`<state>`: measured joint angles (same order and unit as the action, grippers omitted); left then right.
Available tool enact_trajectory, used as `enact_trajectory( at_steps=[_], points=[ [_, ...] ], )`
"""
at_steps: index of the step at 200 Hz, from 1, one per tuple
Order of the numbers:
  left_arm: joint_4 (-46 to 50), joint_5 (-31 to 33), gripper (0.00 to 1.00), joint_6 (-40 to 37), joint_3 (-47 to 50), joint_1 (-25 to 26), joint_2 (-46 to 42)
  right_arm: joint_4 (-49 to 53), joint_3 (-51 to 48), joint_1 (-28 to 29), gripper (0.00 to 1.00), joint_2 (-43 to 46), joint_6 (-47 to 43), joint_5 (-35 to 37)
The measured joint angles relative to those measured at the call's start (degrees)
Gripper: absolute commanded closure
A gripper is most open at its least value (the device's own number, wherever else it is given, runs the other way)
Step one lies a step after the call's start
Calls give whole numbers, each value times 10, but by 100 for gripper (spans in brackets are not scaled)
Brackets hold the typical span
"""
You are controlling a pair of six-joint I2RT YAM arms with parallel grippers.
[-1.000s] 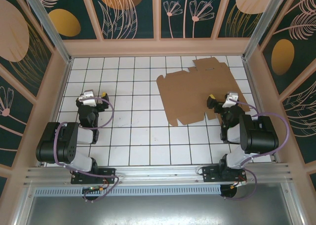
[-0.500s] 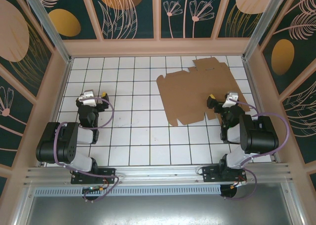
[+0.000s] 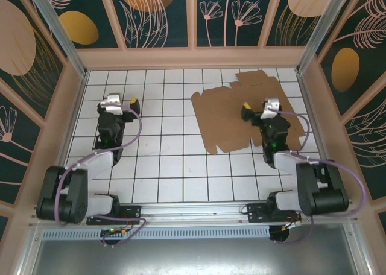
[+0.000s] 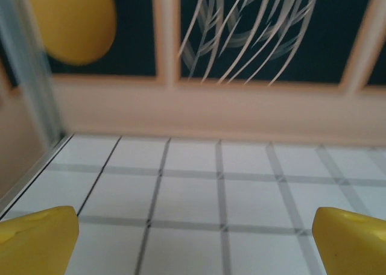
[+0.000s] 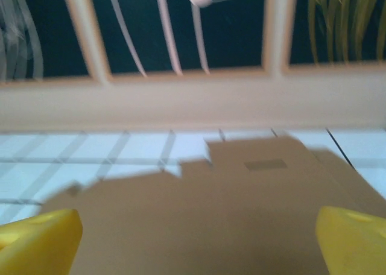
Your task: Fold the paper box
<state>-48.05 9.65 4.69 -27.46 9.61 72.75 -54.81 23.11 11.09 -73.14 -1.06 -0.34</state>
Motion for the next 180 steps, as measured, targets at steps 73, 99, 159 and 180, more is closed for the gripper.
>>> enact_trajectory(
  at_steps=[73, 99, 159, 180],
  points=[
    [432, 45, 1, 168, -289, 176, -129, 429, 357, 257, 1, 109, 101, 113],
    [499, 10, 1, 260, -264, 175, -162, 502, 335, 196, 1, 155, 179, 36],
    [508, -39, 1, 408, -106, 175, -176, 526, 197, 146, 1, 48, 224, 2],
    [500, -65, 1, 423, -104, 175, -134, 538, 205, 142, 2, -46, 212, 21]
  ],
)
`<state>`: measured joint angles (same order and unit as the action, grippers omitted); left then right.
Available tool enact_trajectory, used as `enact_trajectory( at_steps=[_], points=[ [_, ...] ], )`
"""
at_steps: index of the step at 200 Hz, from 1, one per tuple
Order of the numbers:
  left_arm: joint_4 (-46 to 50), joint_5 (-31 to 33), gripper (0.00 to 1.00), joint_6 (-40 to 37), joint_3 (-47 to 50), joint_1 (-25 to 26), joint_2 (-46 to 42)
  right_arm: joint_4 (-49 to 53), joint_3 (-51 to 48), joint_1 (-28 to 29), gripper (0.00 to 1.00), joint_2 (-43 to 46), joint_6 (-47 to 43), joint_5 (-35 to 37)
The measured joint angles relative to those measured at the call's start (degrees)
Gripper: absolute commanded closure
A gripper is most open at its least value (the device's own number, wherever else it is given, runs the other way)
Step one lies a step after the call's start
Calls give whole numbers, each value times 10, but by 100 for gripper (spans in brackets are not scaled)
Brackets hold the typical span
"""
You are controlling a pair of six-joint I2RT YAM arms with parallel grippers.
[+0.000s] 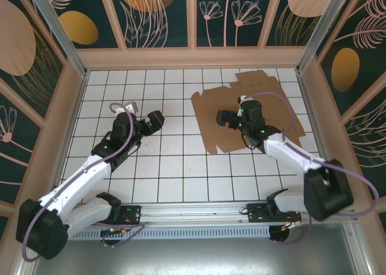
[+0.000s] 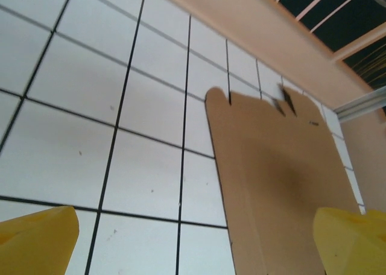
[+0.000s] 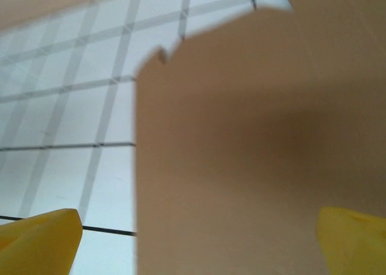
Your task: Fold the paper box
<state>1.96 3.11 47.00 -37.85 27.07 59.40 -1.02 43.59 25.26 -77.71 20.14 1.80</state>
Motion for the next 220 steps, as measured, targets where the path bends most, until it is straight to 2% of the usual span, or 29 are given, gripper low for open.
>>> enact_trajectory(
  at_steps=[33, 53, 73, 94, 147, 192, 212, 220],
  points=[
    [-7, -32, 1, 19, 16, 0, 42, 43, 43, -14, 2, -118, -5, 87],
    [-20, -42, 1, 33, 33, 0, 42, 67, 66, -37, 2, -150, -5, 99],
    [-37, -44, 1, 48, 53, 0, 42, 77, 85, -66, 3, -179, -3, 71],
    [-54, -53, 1, 62, 64, 0, 47, 86, 88, -64, 4, -202, -2, 38],
    [-98, -97, 7, 80, 62, 0, 91, 87, 119, 26, 7, -238, -38, -23],
    [-124, -124, 13, 93, 52, 0, 138, 75, 141, 92, 8, -257, -101, -111],
    [-134, -132, 21, 101, 43, 0, 162, 68, 134, 102, 6, -248, -107, -147],
    [-139, -135, 27, 102, 40, 0, 172, 64, 123, 102, 5, -234, -104, -161]
  ],
)
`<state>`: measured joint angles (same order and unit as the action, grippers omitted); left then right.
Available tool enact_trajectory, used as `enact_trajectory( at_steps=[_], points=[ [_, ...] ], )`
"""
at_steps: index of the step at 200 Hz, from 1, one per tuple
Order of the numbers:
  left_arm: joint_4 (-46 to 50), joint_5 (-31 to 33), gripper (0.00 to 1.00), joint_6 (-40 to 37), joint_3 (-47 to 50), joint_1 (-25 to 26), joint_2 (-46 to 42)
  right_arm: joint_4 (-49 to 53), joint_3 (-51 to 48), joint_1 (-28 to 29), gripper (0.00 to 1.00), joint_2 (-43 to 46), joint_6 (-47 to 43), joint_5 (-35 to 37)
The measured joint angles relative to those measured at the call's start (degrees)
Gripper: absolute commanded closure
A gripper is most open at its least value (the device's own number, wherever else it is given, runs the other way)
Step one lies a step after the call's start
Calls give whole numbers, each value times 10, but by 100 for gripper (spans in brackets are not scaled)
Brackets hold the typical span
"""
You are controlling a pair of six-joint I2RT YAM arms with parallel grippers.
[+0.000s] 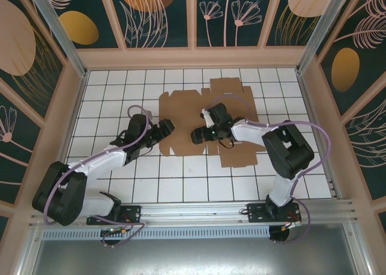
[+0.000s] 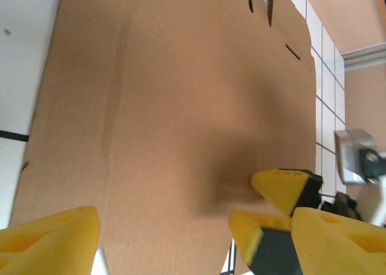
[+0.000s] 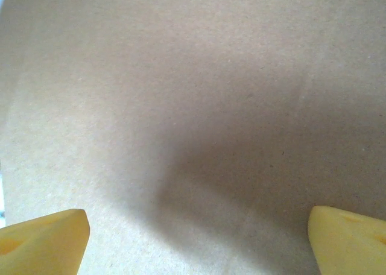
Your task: Fold the paper box
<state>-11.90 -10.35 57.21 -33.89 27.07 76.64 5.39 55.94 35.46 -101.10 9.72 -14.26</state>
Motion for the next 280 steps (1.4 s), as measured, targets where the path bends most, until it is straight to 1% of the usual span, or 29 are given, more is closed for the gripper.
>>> enact_trajectory(
  at_steps=[7, 16, 34, 48, 67, 81, 91, 102, 122, 148, 170, 190, 215, 248, 280],
  points=[
    [-3, -2, 32, 1, -4, 0, 10, -4, -14, -3, 4, 21, 7, -10],
    [-11, -5, 34, 4, -10, 0, 23, -5, -35, -10, 4, 59, 20, -21],
    [-21, -13, 48, 3, -30, 1, 55, -15, -71, -38, 3, 144, 61, -23],
    [-31, -19, 59, 7, -47, 1, 87, -21, -95, -73, 3, 210, 101, -6],
    [-49, -30, 75, 13, -61, 4, 126, -10, -128, -123, 2, 279, 154, 45],
    [-52, -36, 83, 17, -61, 4, 145, 12, -152, -144, 2, 307, 179, 81],
    [-54, -38, 87, 22, -60, 5, 154, 29, -169, -152, 1, 318, 193, 98],
    [-55, -38, 90, 24, -57, 5, 161, 45, -188, -159, 1, 322, 204, 106],
    [-59, -38, 100, 29, -42, 5, 163, 61, -222, -172, 1, 322, 223, 113],
    [-59, -38, 100, 30, -25, 5, 173, 66, -240, -197, 1, 314, 236, 114],
    [-59, -38, 100, 30, -11, 5, 175, 37, -240, -231, 1, 279, 236, 104],
    [-62, -37, 100, 30, 0, 5, 174, 7, -233, -250, 1, 230, 232, 82],
    [-55, -22, 100, 26, 5, 4, 163, -31, -211, -258, 1, 204, 220, 43],
    [-33, -13, 100, 7, -2, -10, 159, -32, -212, -260, 1, 231, 212, 7],
    [-4, -12, 100, -6, -37, -28, 173, -19, -231, -279, 1, 293, 208, 6]
  ],
)
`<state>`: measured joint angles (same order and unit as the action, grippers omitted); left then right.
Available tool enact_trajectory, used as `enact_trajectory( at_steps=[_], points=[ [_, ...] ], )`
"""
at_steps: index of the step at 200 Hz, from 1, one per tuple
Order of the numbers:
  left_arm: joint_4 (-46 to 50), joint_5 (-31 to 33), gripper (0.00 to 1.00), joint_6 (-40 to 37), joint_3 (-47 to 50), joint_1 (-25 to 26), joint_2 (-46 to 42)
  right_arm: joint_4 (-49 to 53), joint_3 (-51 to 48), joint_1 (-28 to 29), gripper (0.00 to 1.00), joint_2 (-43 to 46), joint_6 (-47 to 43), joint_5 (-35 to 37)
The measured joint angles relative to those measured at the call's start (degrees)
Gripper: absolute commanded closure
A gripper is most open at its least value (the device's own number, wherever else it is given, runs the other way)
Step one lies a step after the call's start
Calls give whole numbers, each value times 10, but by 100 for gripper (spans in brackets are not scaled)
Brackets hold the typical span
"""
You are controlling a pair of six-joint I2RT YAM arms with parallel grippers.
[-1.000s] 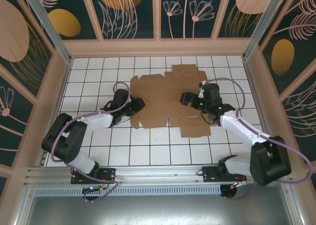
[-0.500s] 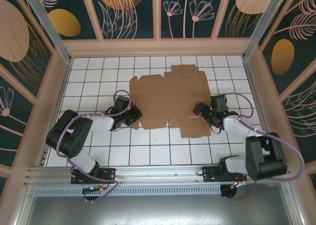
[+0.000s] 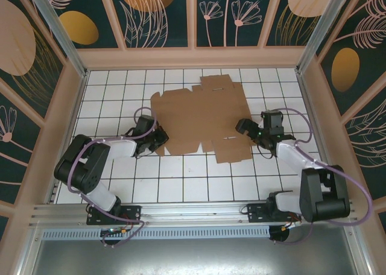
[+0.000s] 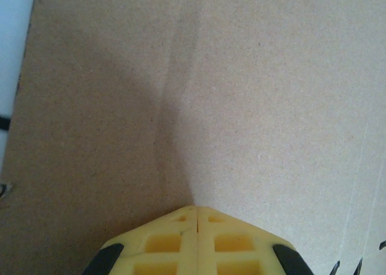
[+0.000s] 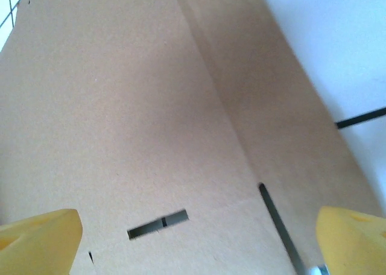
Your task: Fold the paper box
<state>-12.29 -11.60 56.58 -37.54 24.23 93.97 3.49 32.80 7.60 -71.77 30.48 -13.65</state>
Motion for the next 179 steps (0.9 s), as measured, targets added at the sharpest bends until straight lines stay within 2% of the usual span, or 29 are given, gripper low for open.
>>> enact_trajectory(
  at_steps=[26, 56, 99, 179],
  points=[
    [41, -16, 100, -27, -67, -4, 38, 2, -31, -22, 1, 21, 1, -21],
    [89, -47, 100, -76, -159, -4, 94, -7, -52, -30, 1, -1, 1, -72],
    [115, -80, 100, -114, -199, -9, 146, -42, -67, -30, 3, -18, 5, -133],
    [172, -42, 100, -178, -249, -27, 159, -149, -121, -29, 8, -6, 62, -232]
  ],
)
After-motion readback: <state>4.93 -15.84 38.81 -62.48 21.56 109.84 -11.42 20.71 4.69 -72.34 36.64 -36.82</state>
